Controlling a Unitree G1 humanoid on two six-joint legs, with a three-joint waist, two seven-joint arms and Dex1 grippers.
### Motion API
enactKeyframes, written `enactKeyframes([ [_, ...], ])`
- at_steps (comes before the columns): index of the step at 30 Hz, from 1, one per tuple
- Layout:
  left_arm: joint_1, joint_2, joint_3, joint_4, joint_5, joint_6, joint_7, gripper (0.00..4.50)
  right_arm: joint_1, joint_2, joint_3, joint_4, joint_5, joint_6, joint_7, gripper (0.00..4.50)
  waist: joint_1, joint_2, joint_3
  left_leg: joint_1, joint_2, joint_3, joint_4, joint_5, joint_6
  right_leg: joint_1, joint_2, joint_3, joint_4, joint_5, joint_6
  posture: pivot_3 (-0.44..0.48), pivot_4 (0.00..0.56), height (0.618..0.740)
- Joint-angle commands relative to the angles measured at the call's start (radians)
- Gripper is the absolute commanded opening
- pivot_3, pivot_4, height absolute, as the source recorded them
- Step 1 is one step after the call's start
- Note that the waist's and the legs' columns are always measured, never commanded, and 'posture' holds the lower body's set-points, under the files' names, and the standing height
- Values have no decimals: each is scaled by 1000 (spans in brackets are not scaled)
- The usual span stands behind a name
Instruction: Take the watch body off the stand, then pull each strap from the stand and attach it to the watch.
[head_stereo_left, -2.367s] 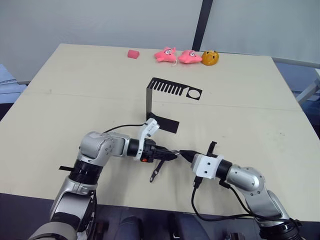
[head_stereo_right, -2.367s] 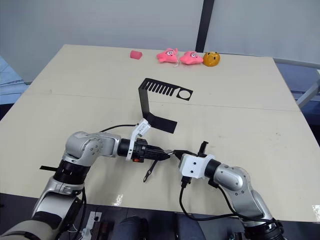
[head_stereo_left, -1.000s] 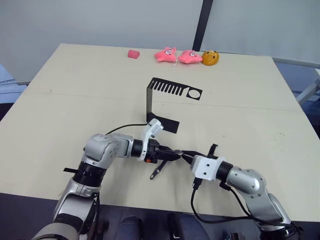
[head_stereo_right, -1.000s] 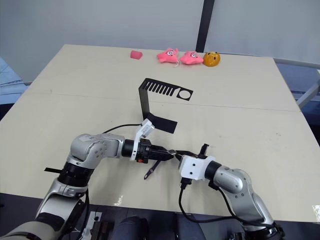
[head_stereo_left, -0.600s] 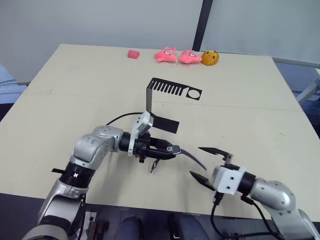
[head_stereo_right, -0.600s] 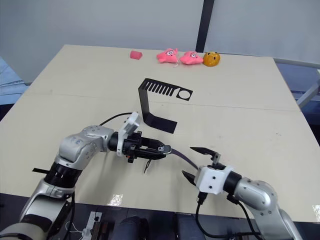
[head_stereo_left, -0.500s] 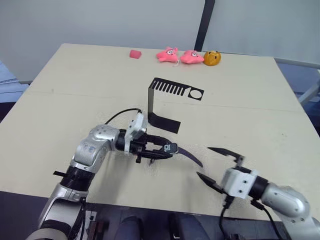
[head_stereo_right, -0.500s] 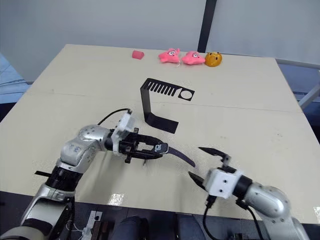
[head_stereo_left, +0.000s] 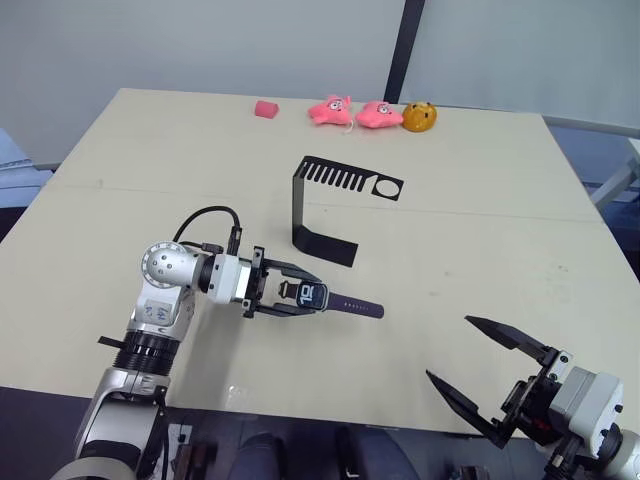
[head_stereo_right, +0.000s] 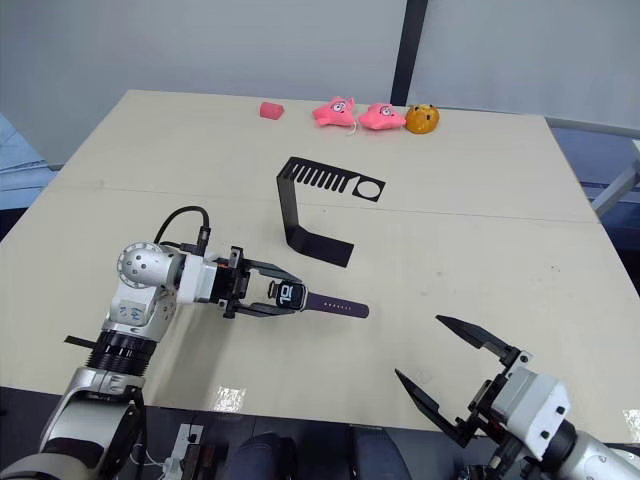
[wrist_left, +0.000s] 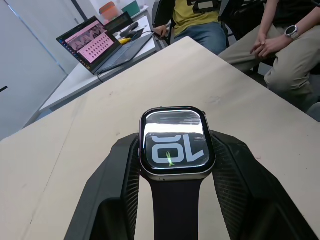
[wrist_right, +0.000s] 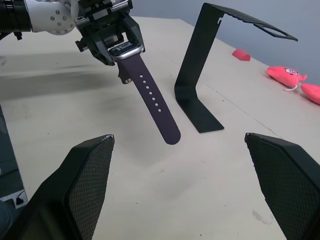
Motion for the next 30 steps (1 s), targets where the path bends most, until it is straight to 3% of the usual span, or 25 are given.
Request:
enactKeyframes([
  [1,2,-11,-44,-106,-21,200,82,1592,-15,-4,12,-39,15,2,2,4436,0,0,0,0,0,0,0,0,0,0,0,0,0,0,0,0,150,740],
  [4,-30,-60,-100,-157,12,365,184,1592,-31,-22,10,-36,31,21,9,4436,4,0,0,0,0,0,1,0,0,0,-1,0,0,0,0,0,150,740],
  [9,-53,-131,-206,-95,170,419,312,1592,-45,-62,40,-19,5,25,53,4436,1,0,0,0,-1,-2,1,0,1,1,0,1,0,-1,2,0,150,740],
  [17,-27,-122,-277,-13,305,321,334,1592,-47,-67,49,7,11,40,58,4436,2,0,0,1,-1,-1,0,0,0,1,0,2,0,-1,1,0,150,740],
  [25,-37,-141,-276,52,318,345,322,1592,-87,-70,43,64,29,56,57,4436,2,0,0,1,-2,-1,0,0,1,1,0,2,0,-1,1,0,150,740],
  [26,-36,-148,-265,57,312,342,331,2392,-96,-72,40,70,33,60,59,4500,1,0,0,1,-1,-1,0,0,0,1,0,2,0,-1,1,0,150,740],
  [28,-34,-146,-255,51,295,331,308,3061,-108,-80,27,81,47,69,65,4500,1,0,0,1,-1,-1,0,0,0,1,0,2,1,-1,1,0,150,740],
  [30,-30,-135,-225,46,267,281,286,4139,-107,-93,3,88,64,77,77,4500,2,0,0,1,-1,-1,0,0,0,1,0,2,1,-1,1,0,150,740],
])
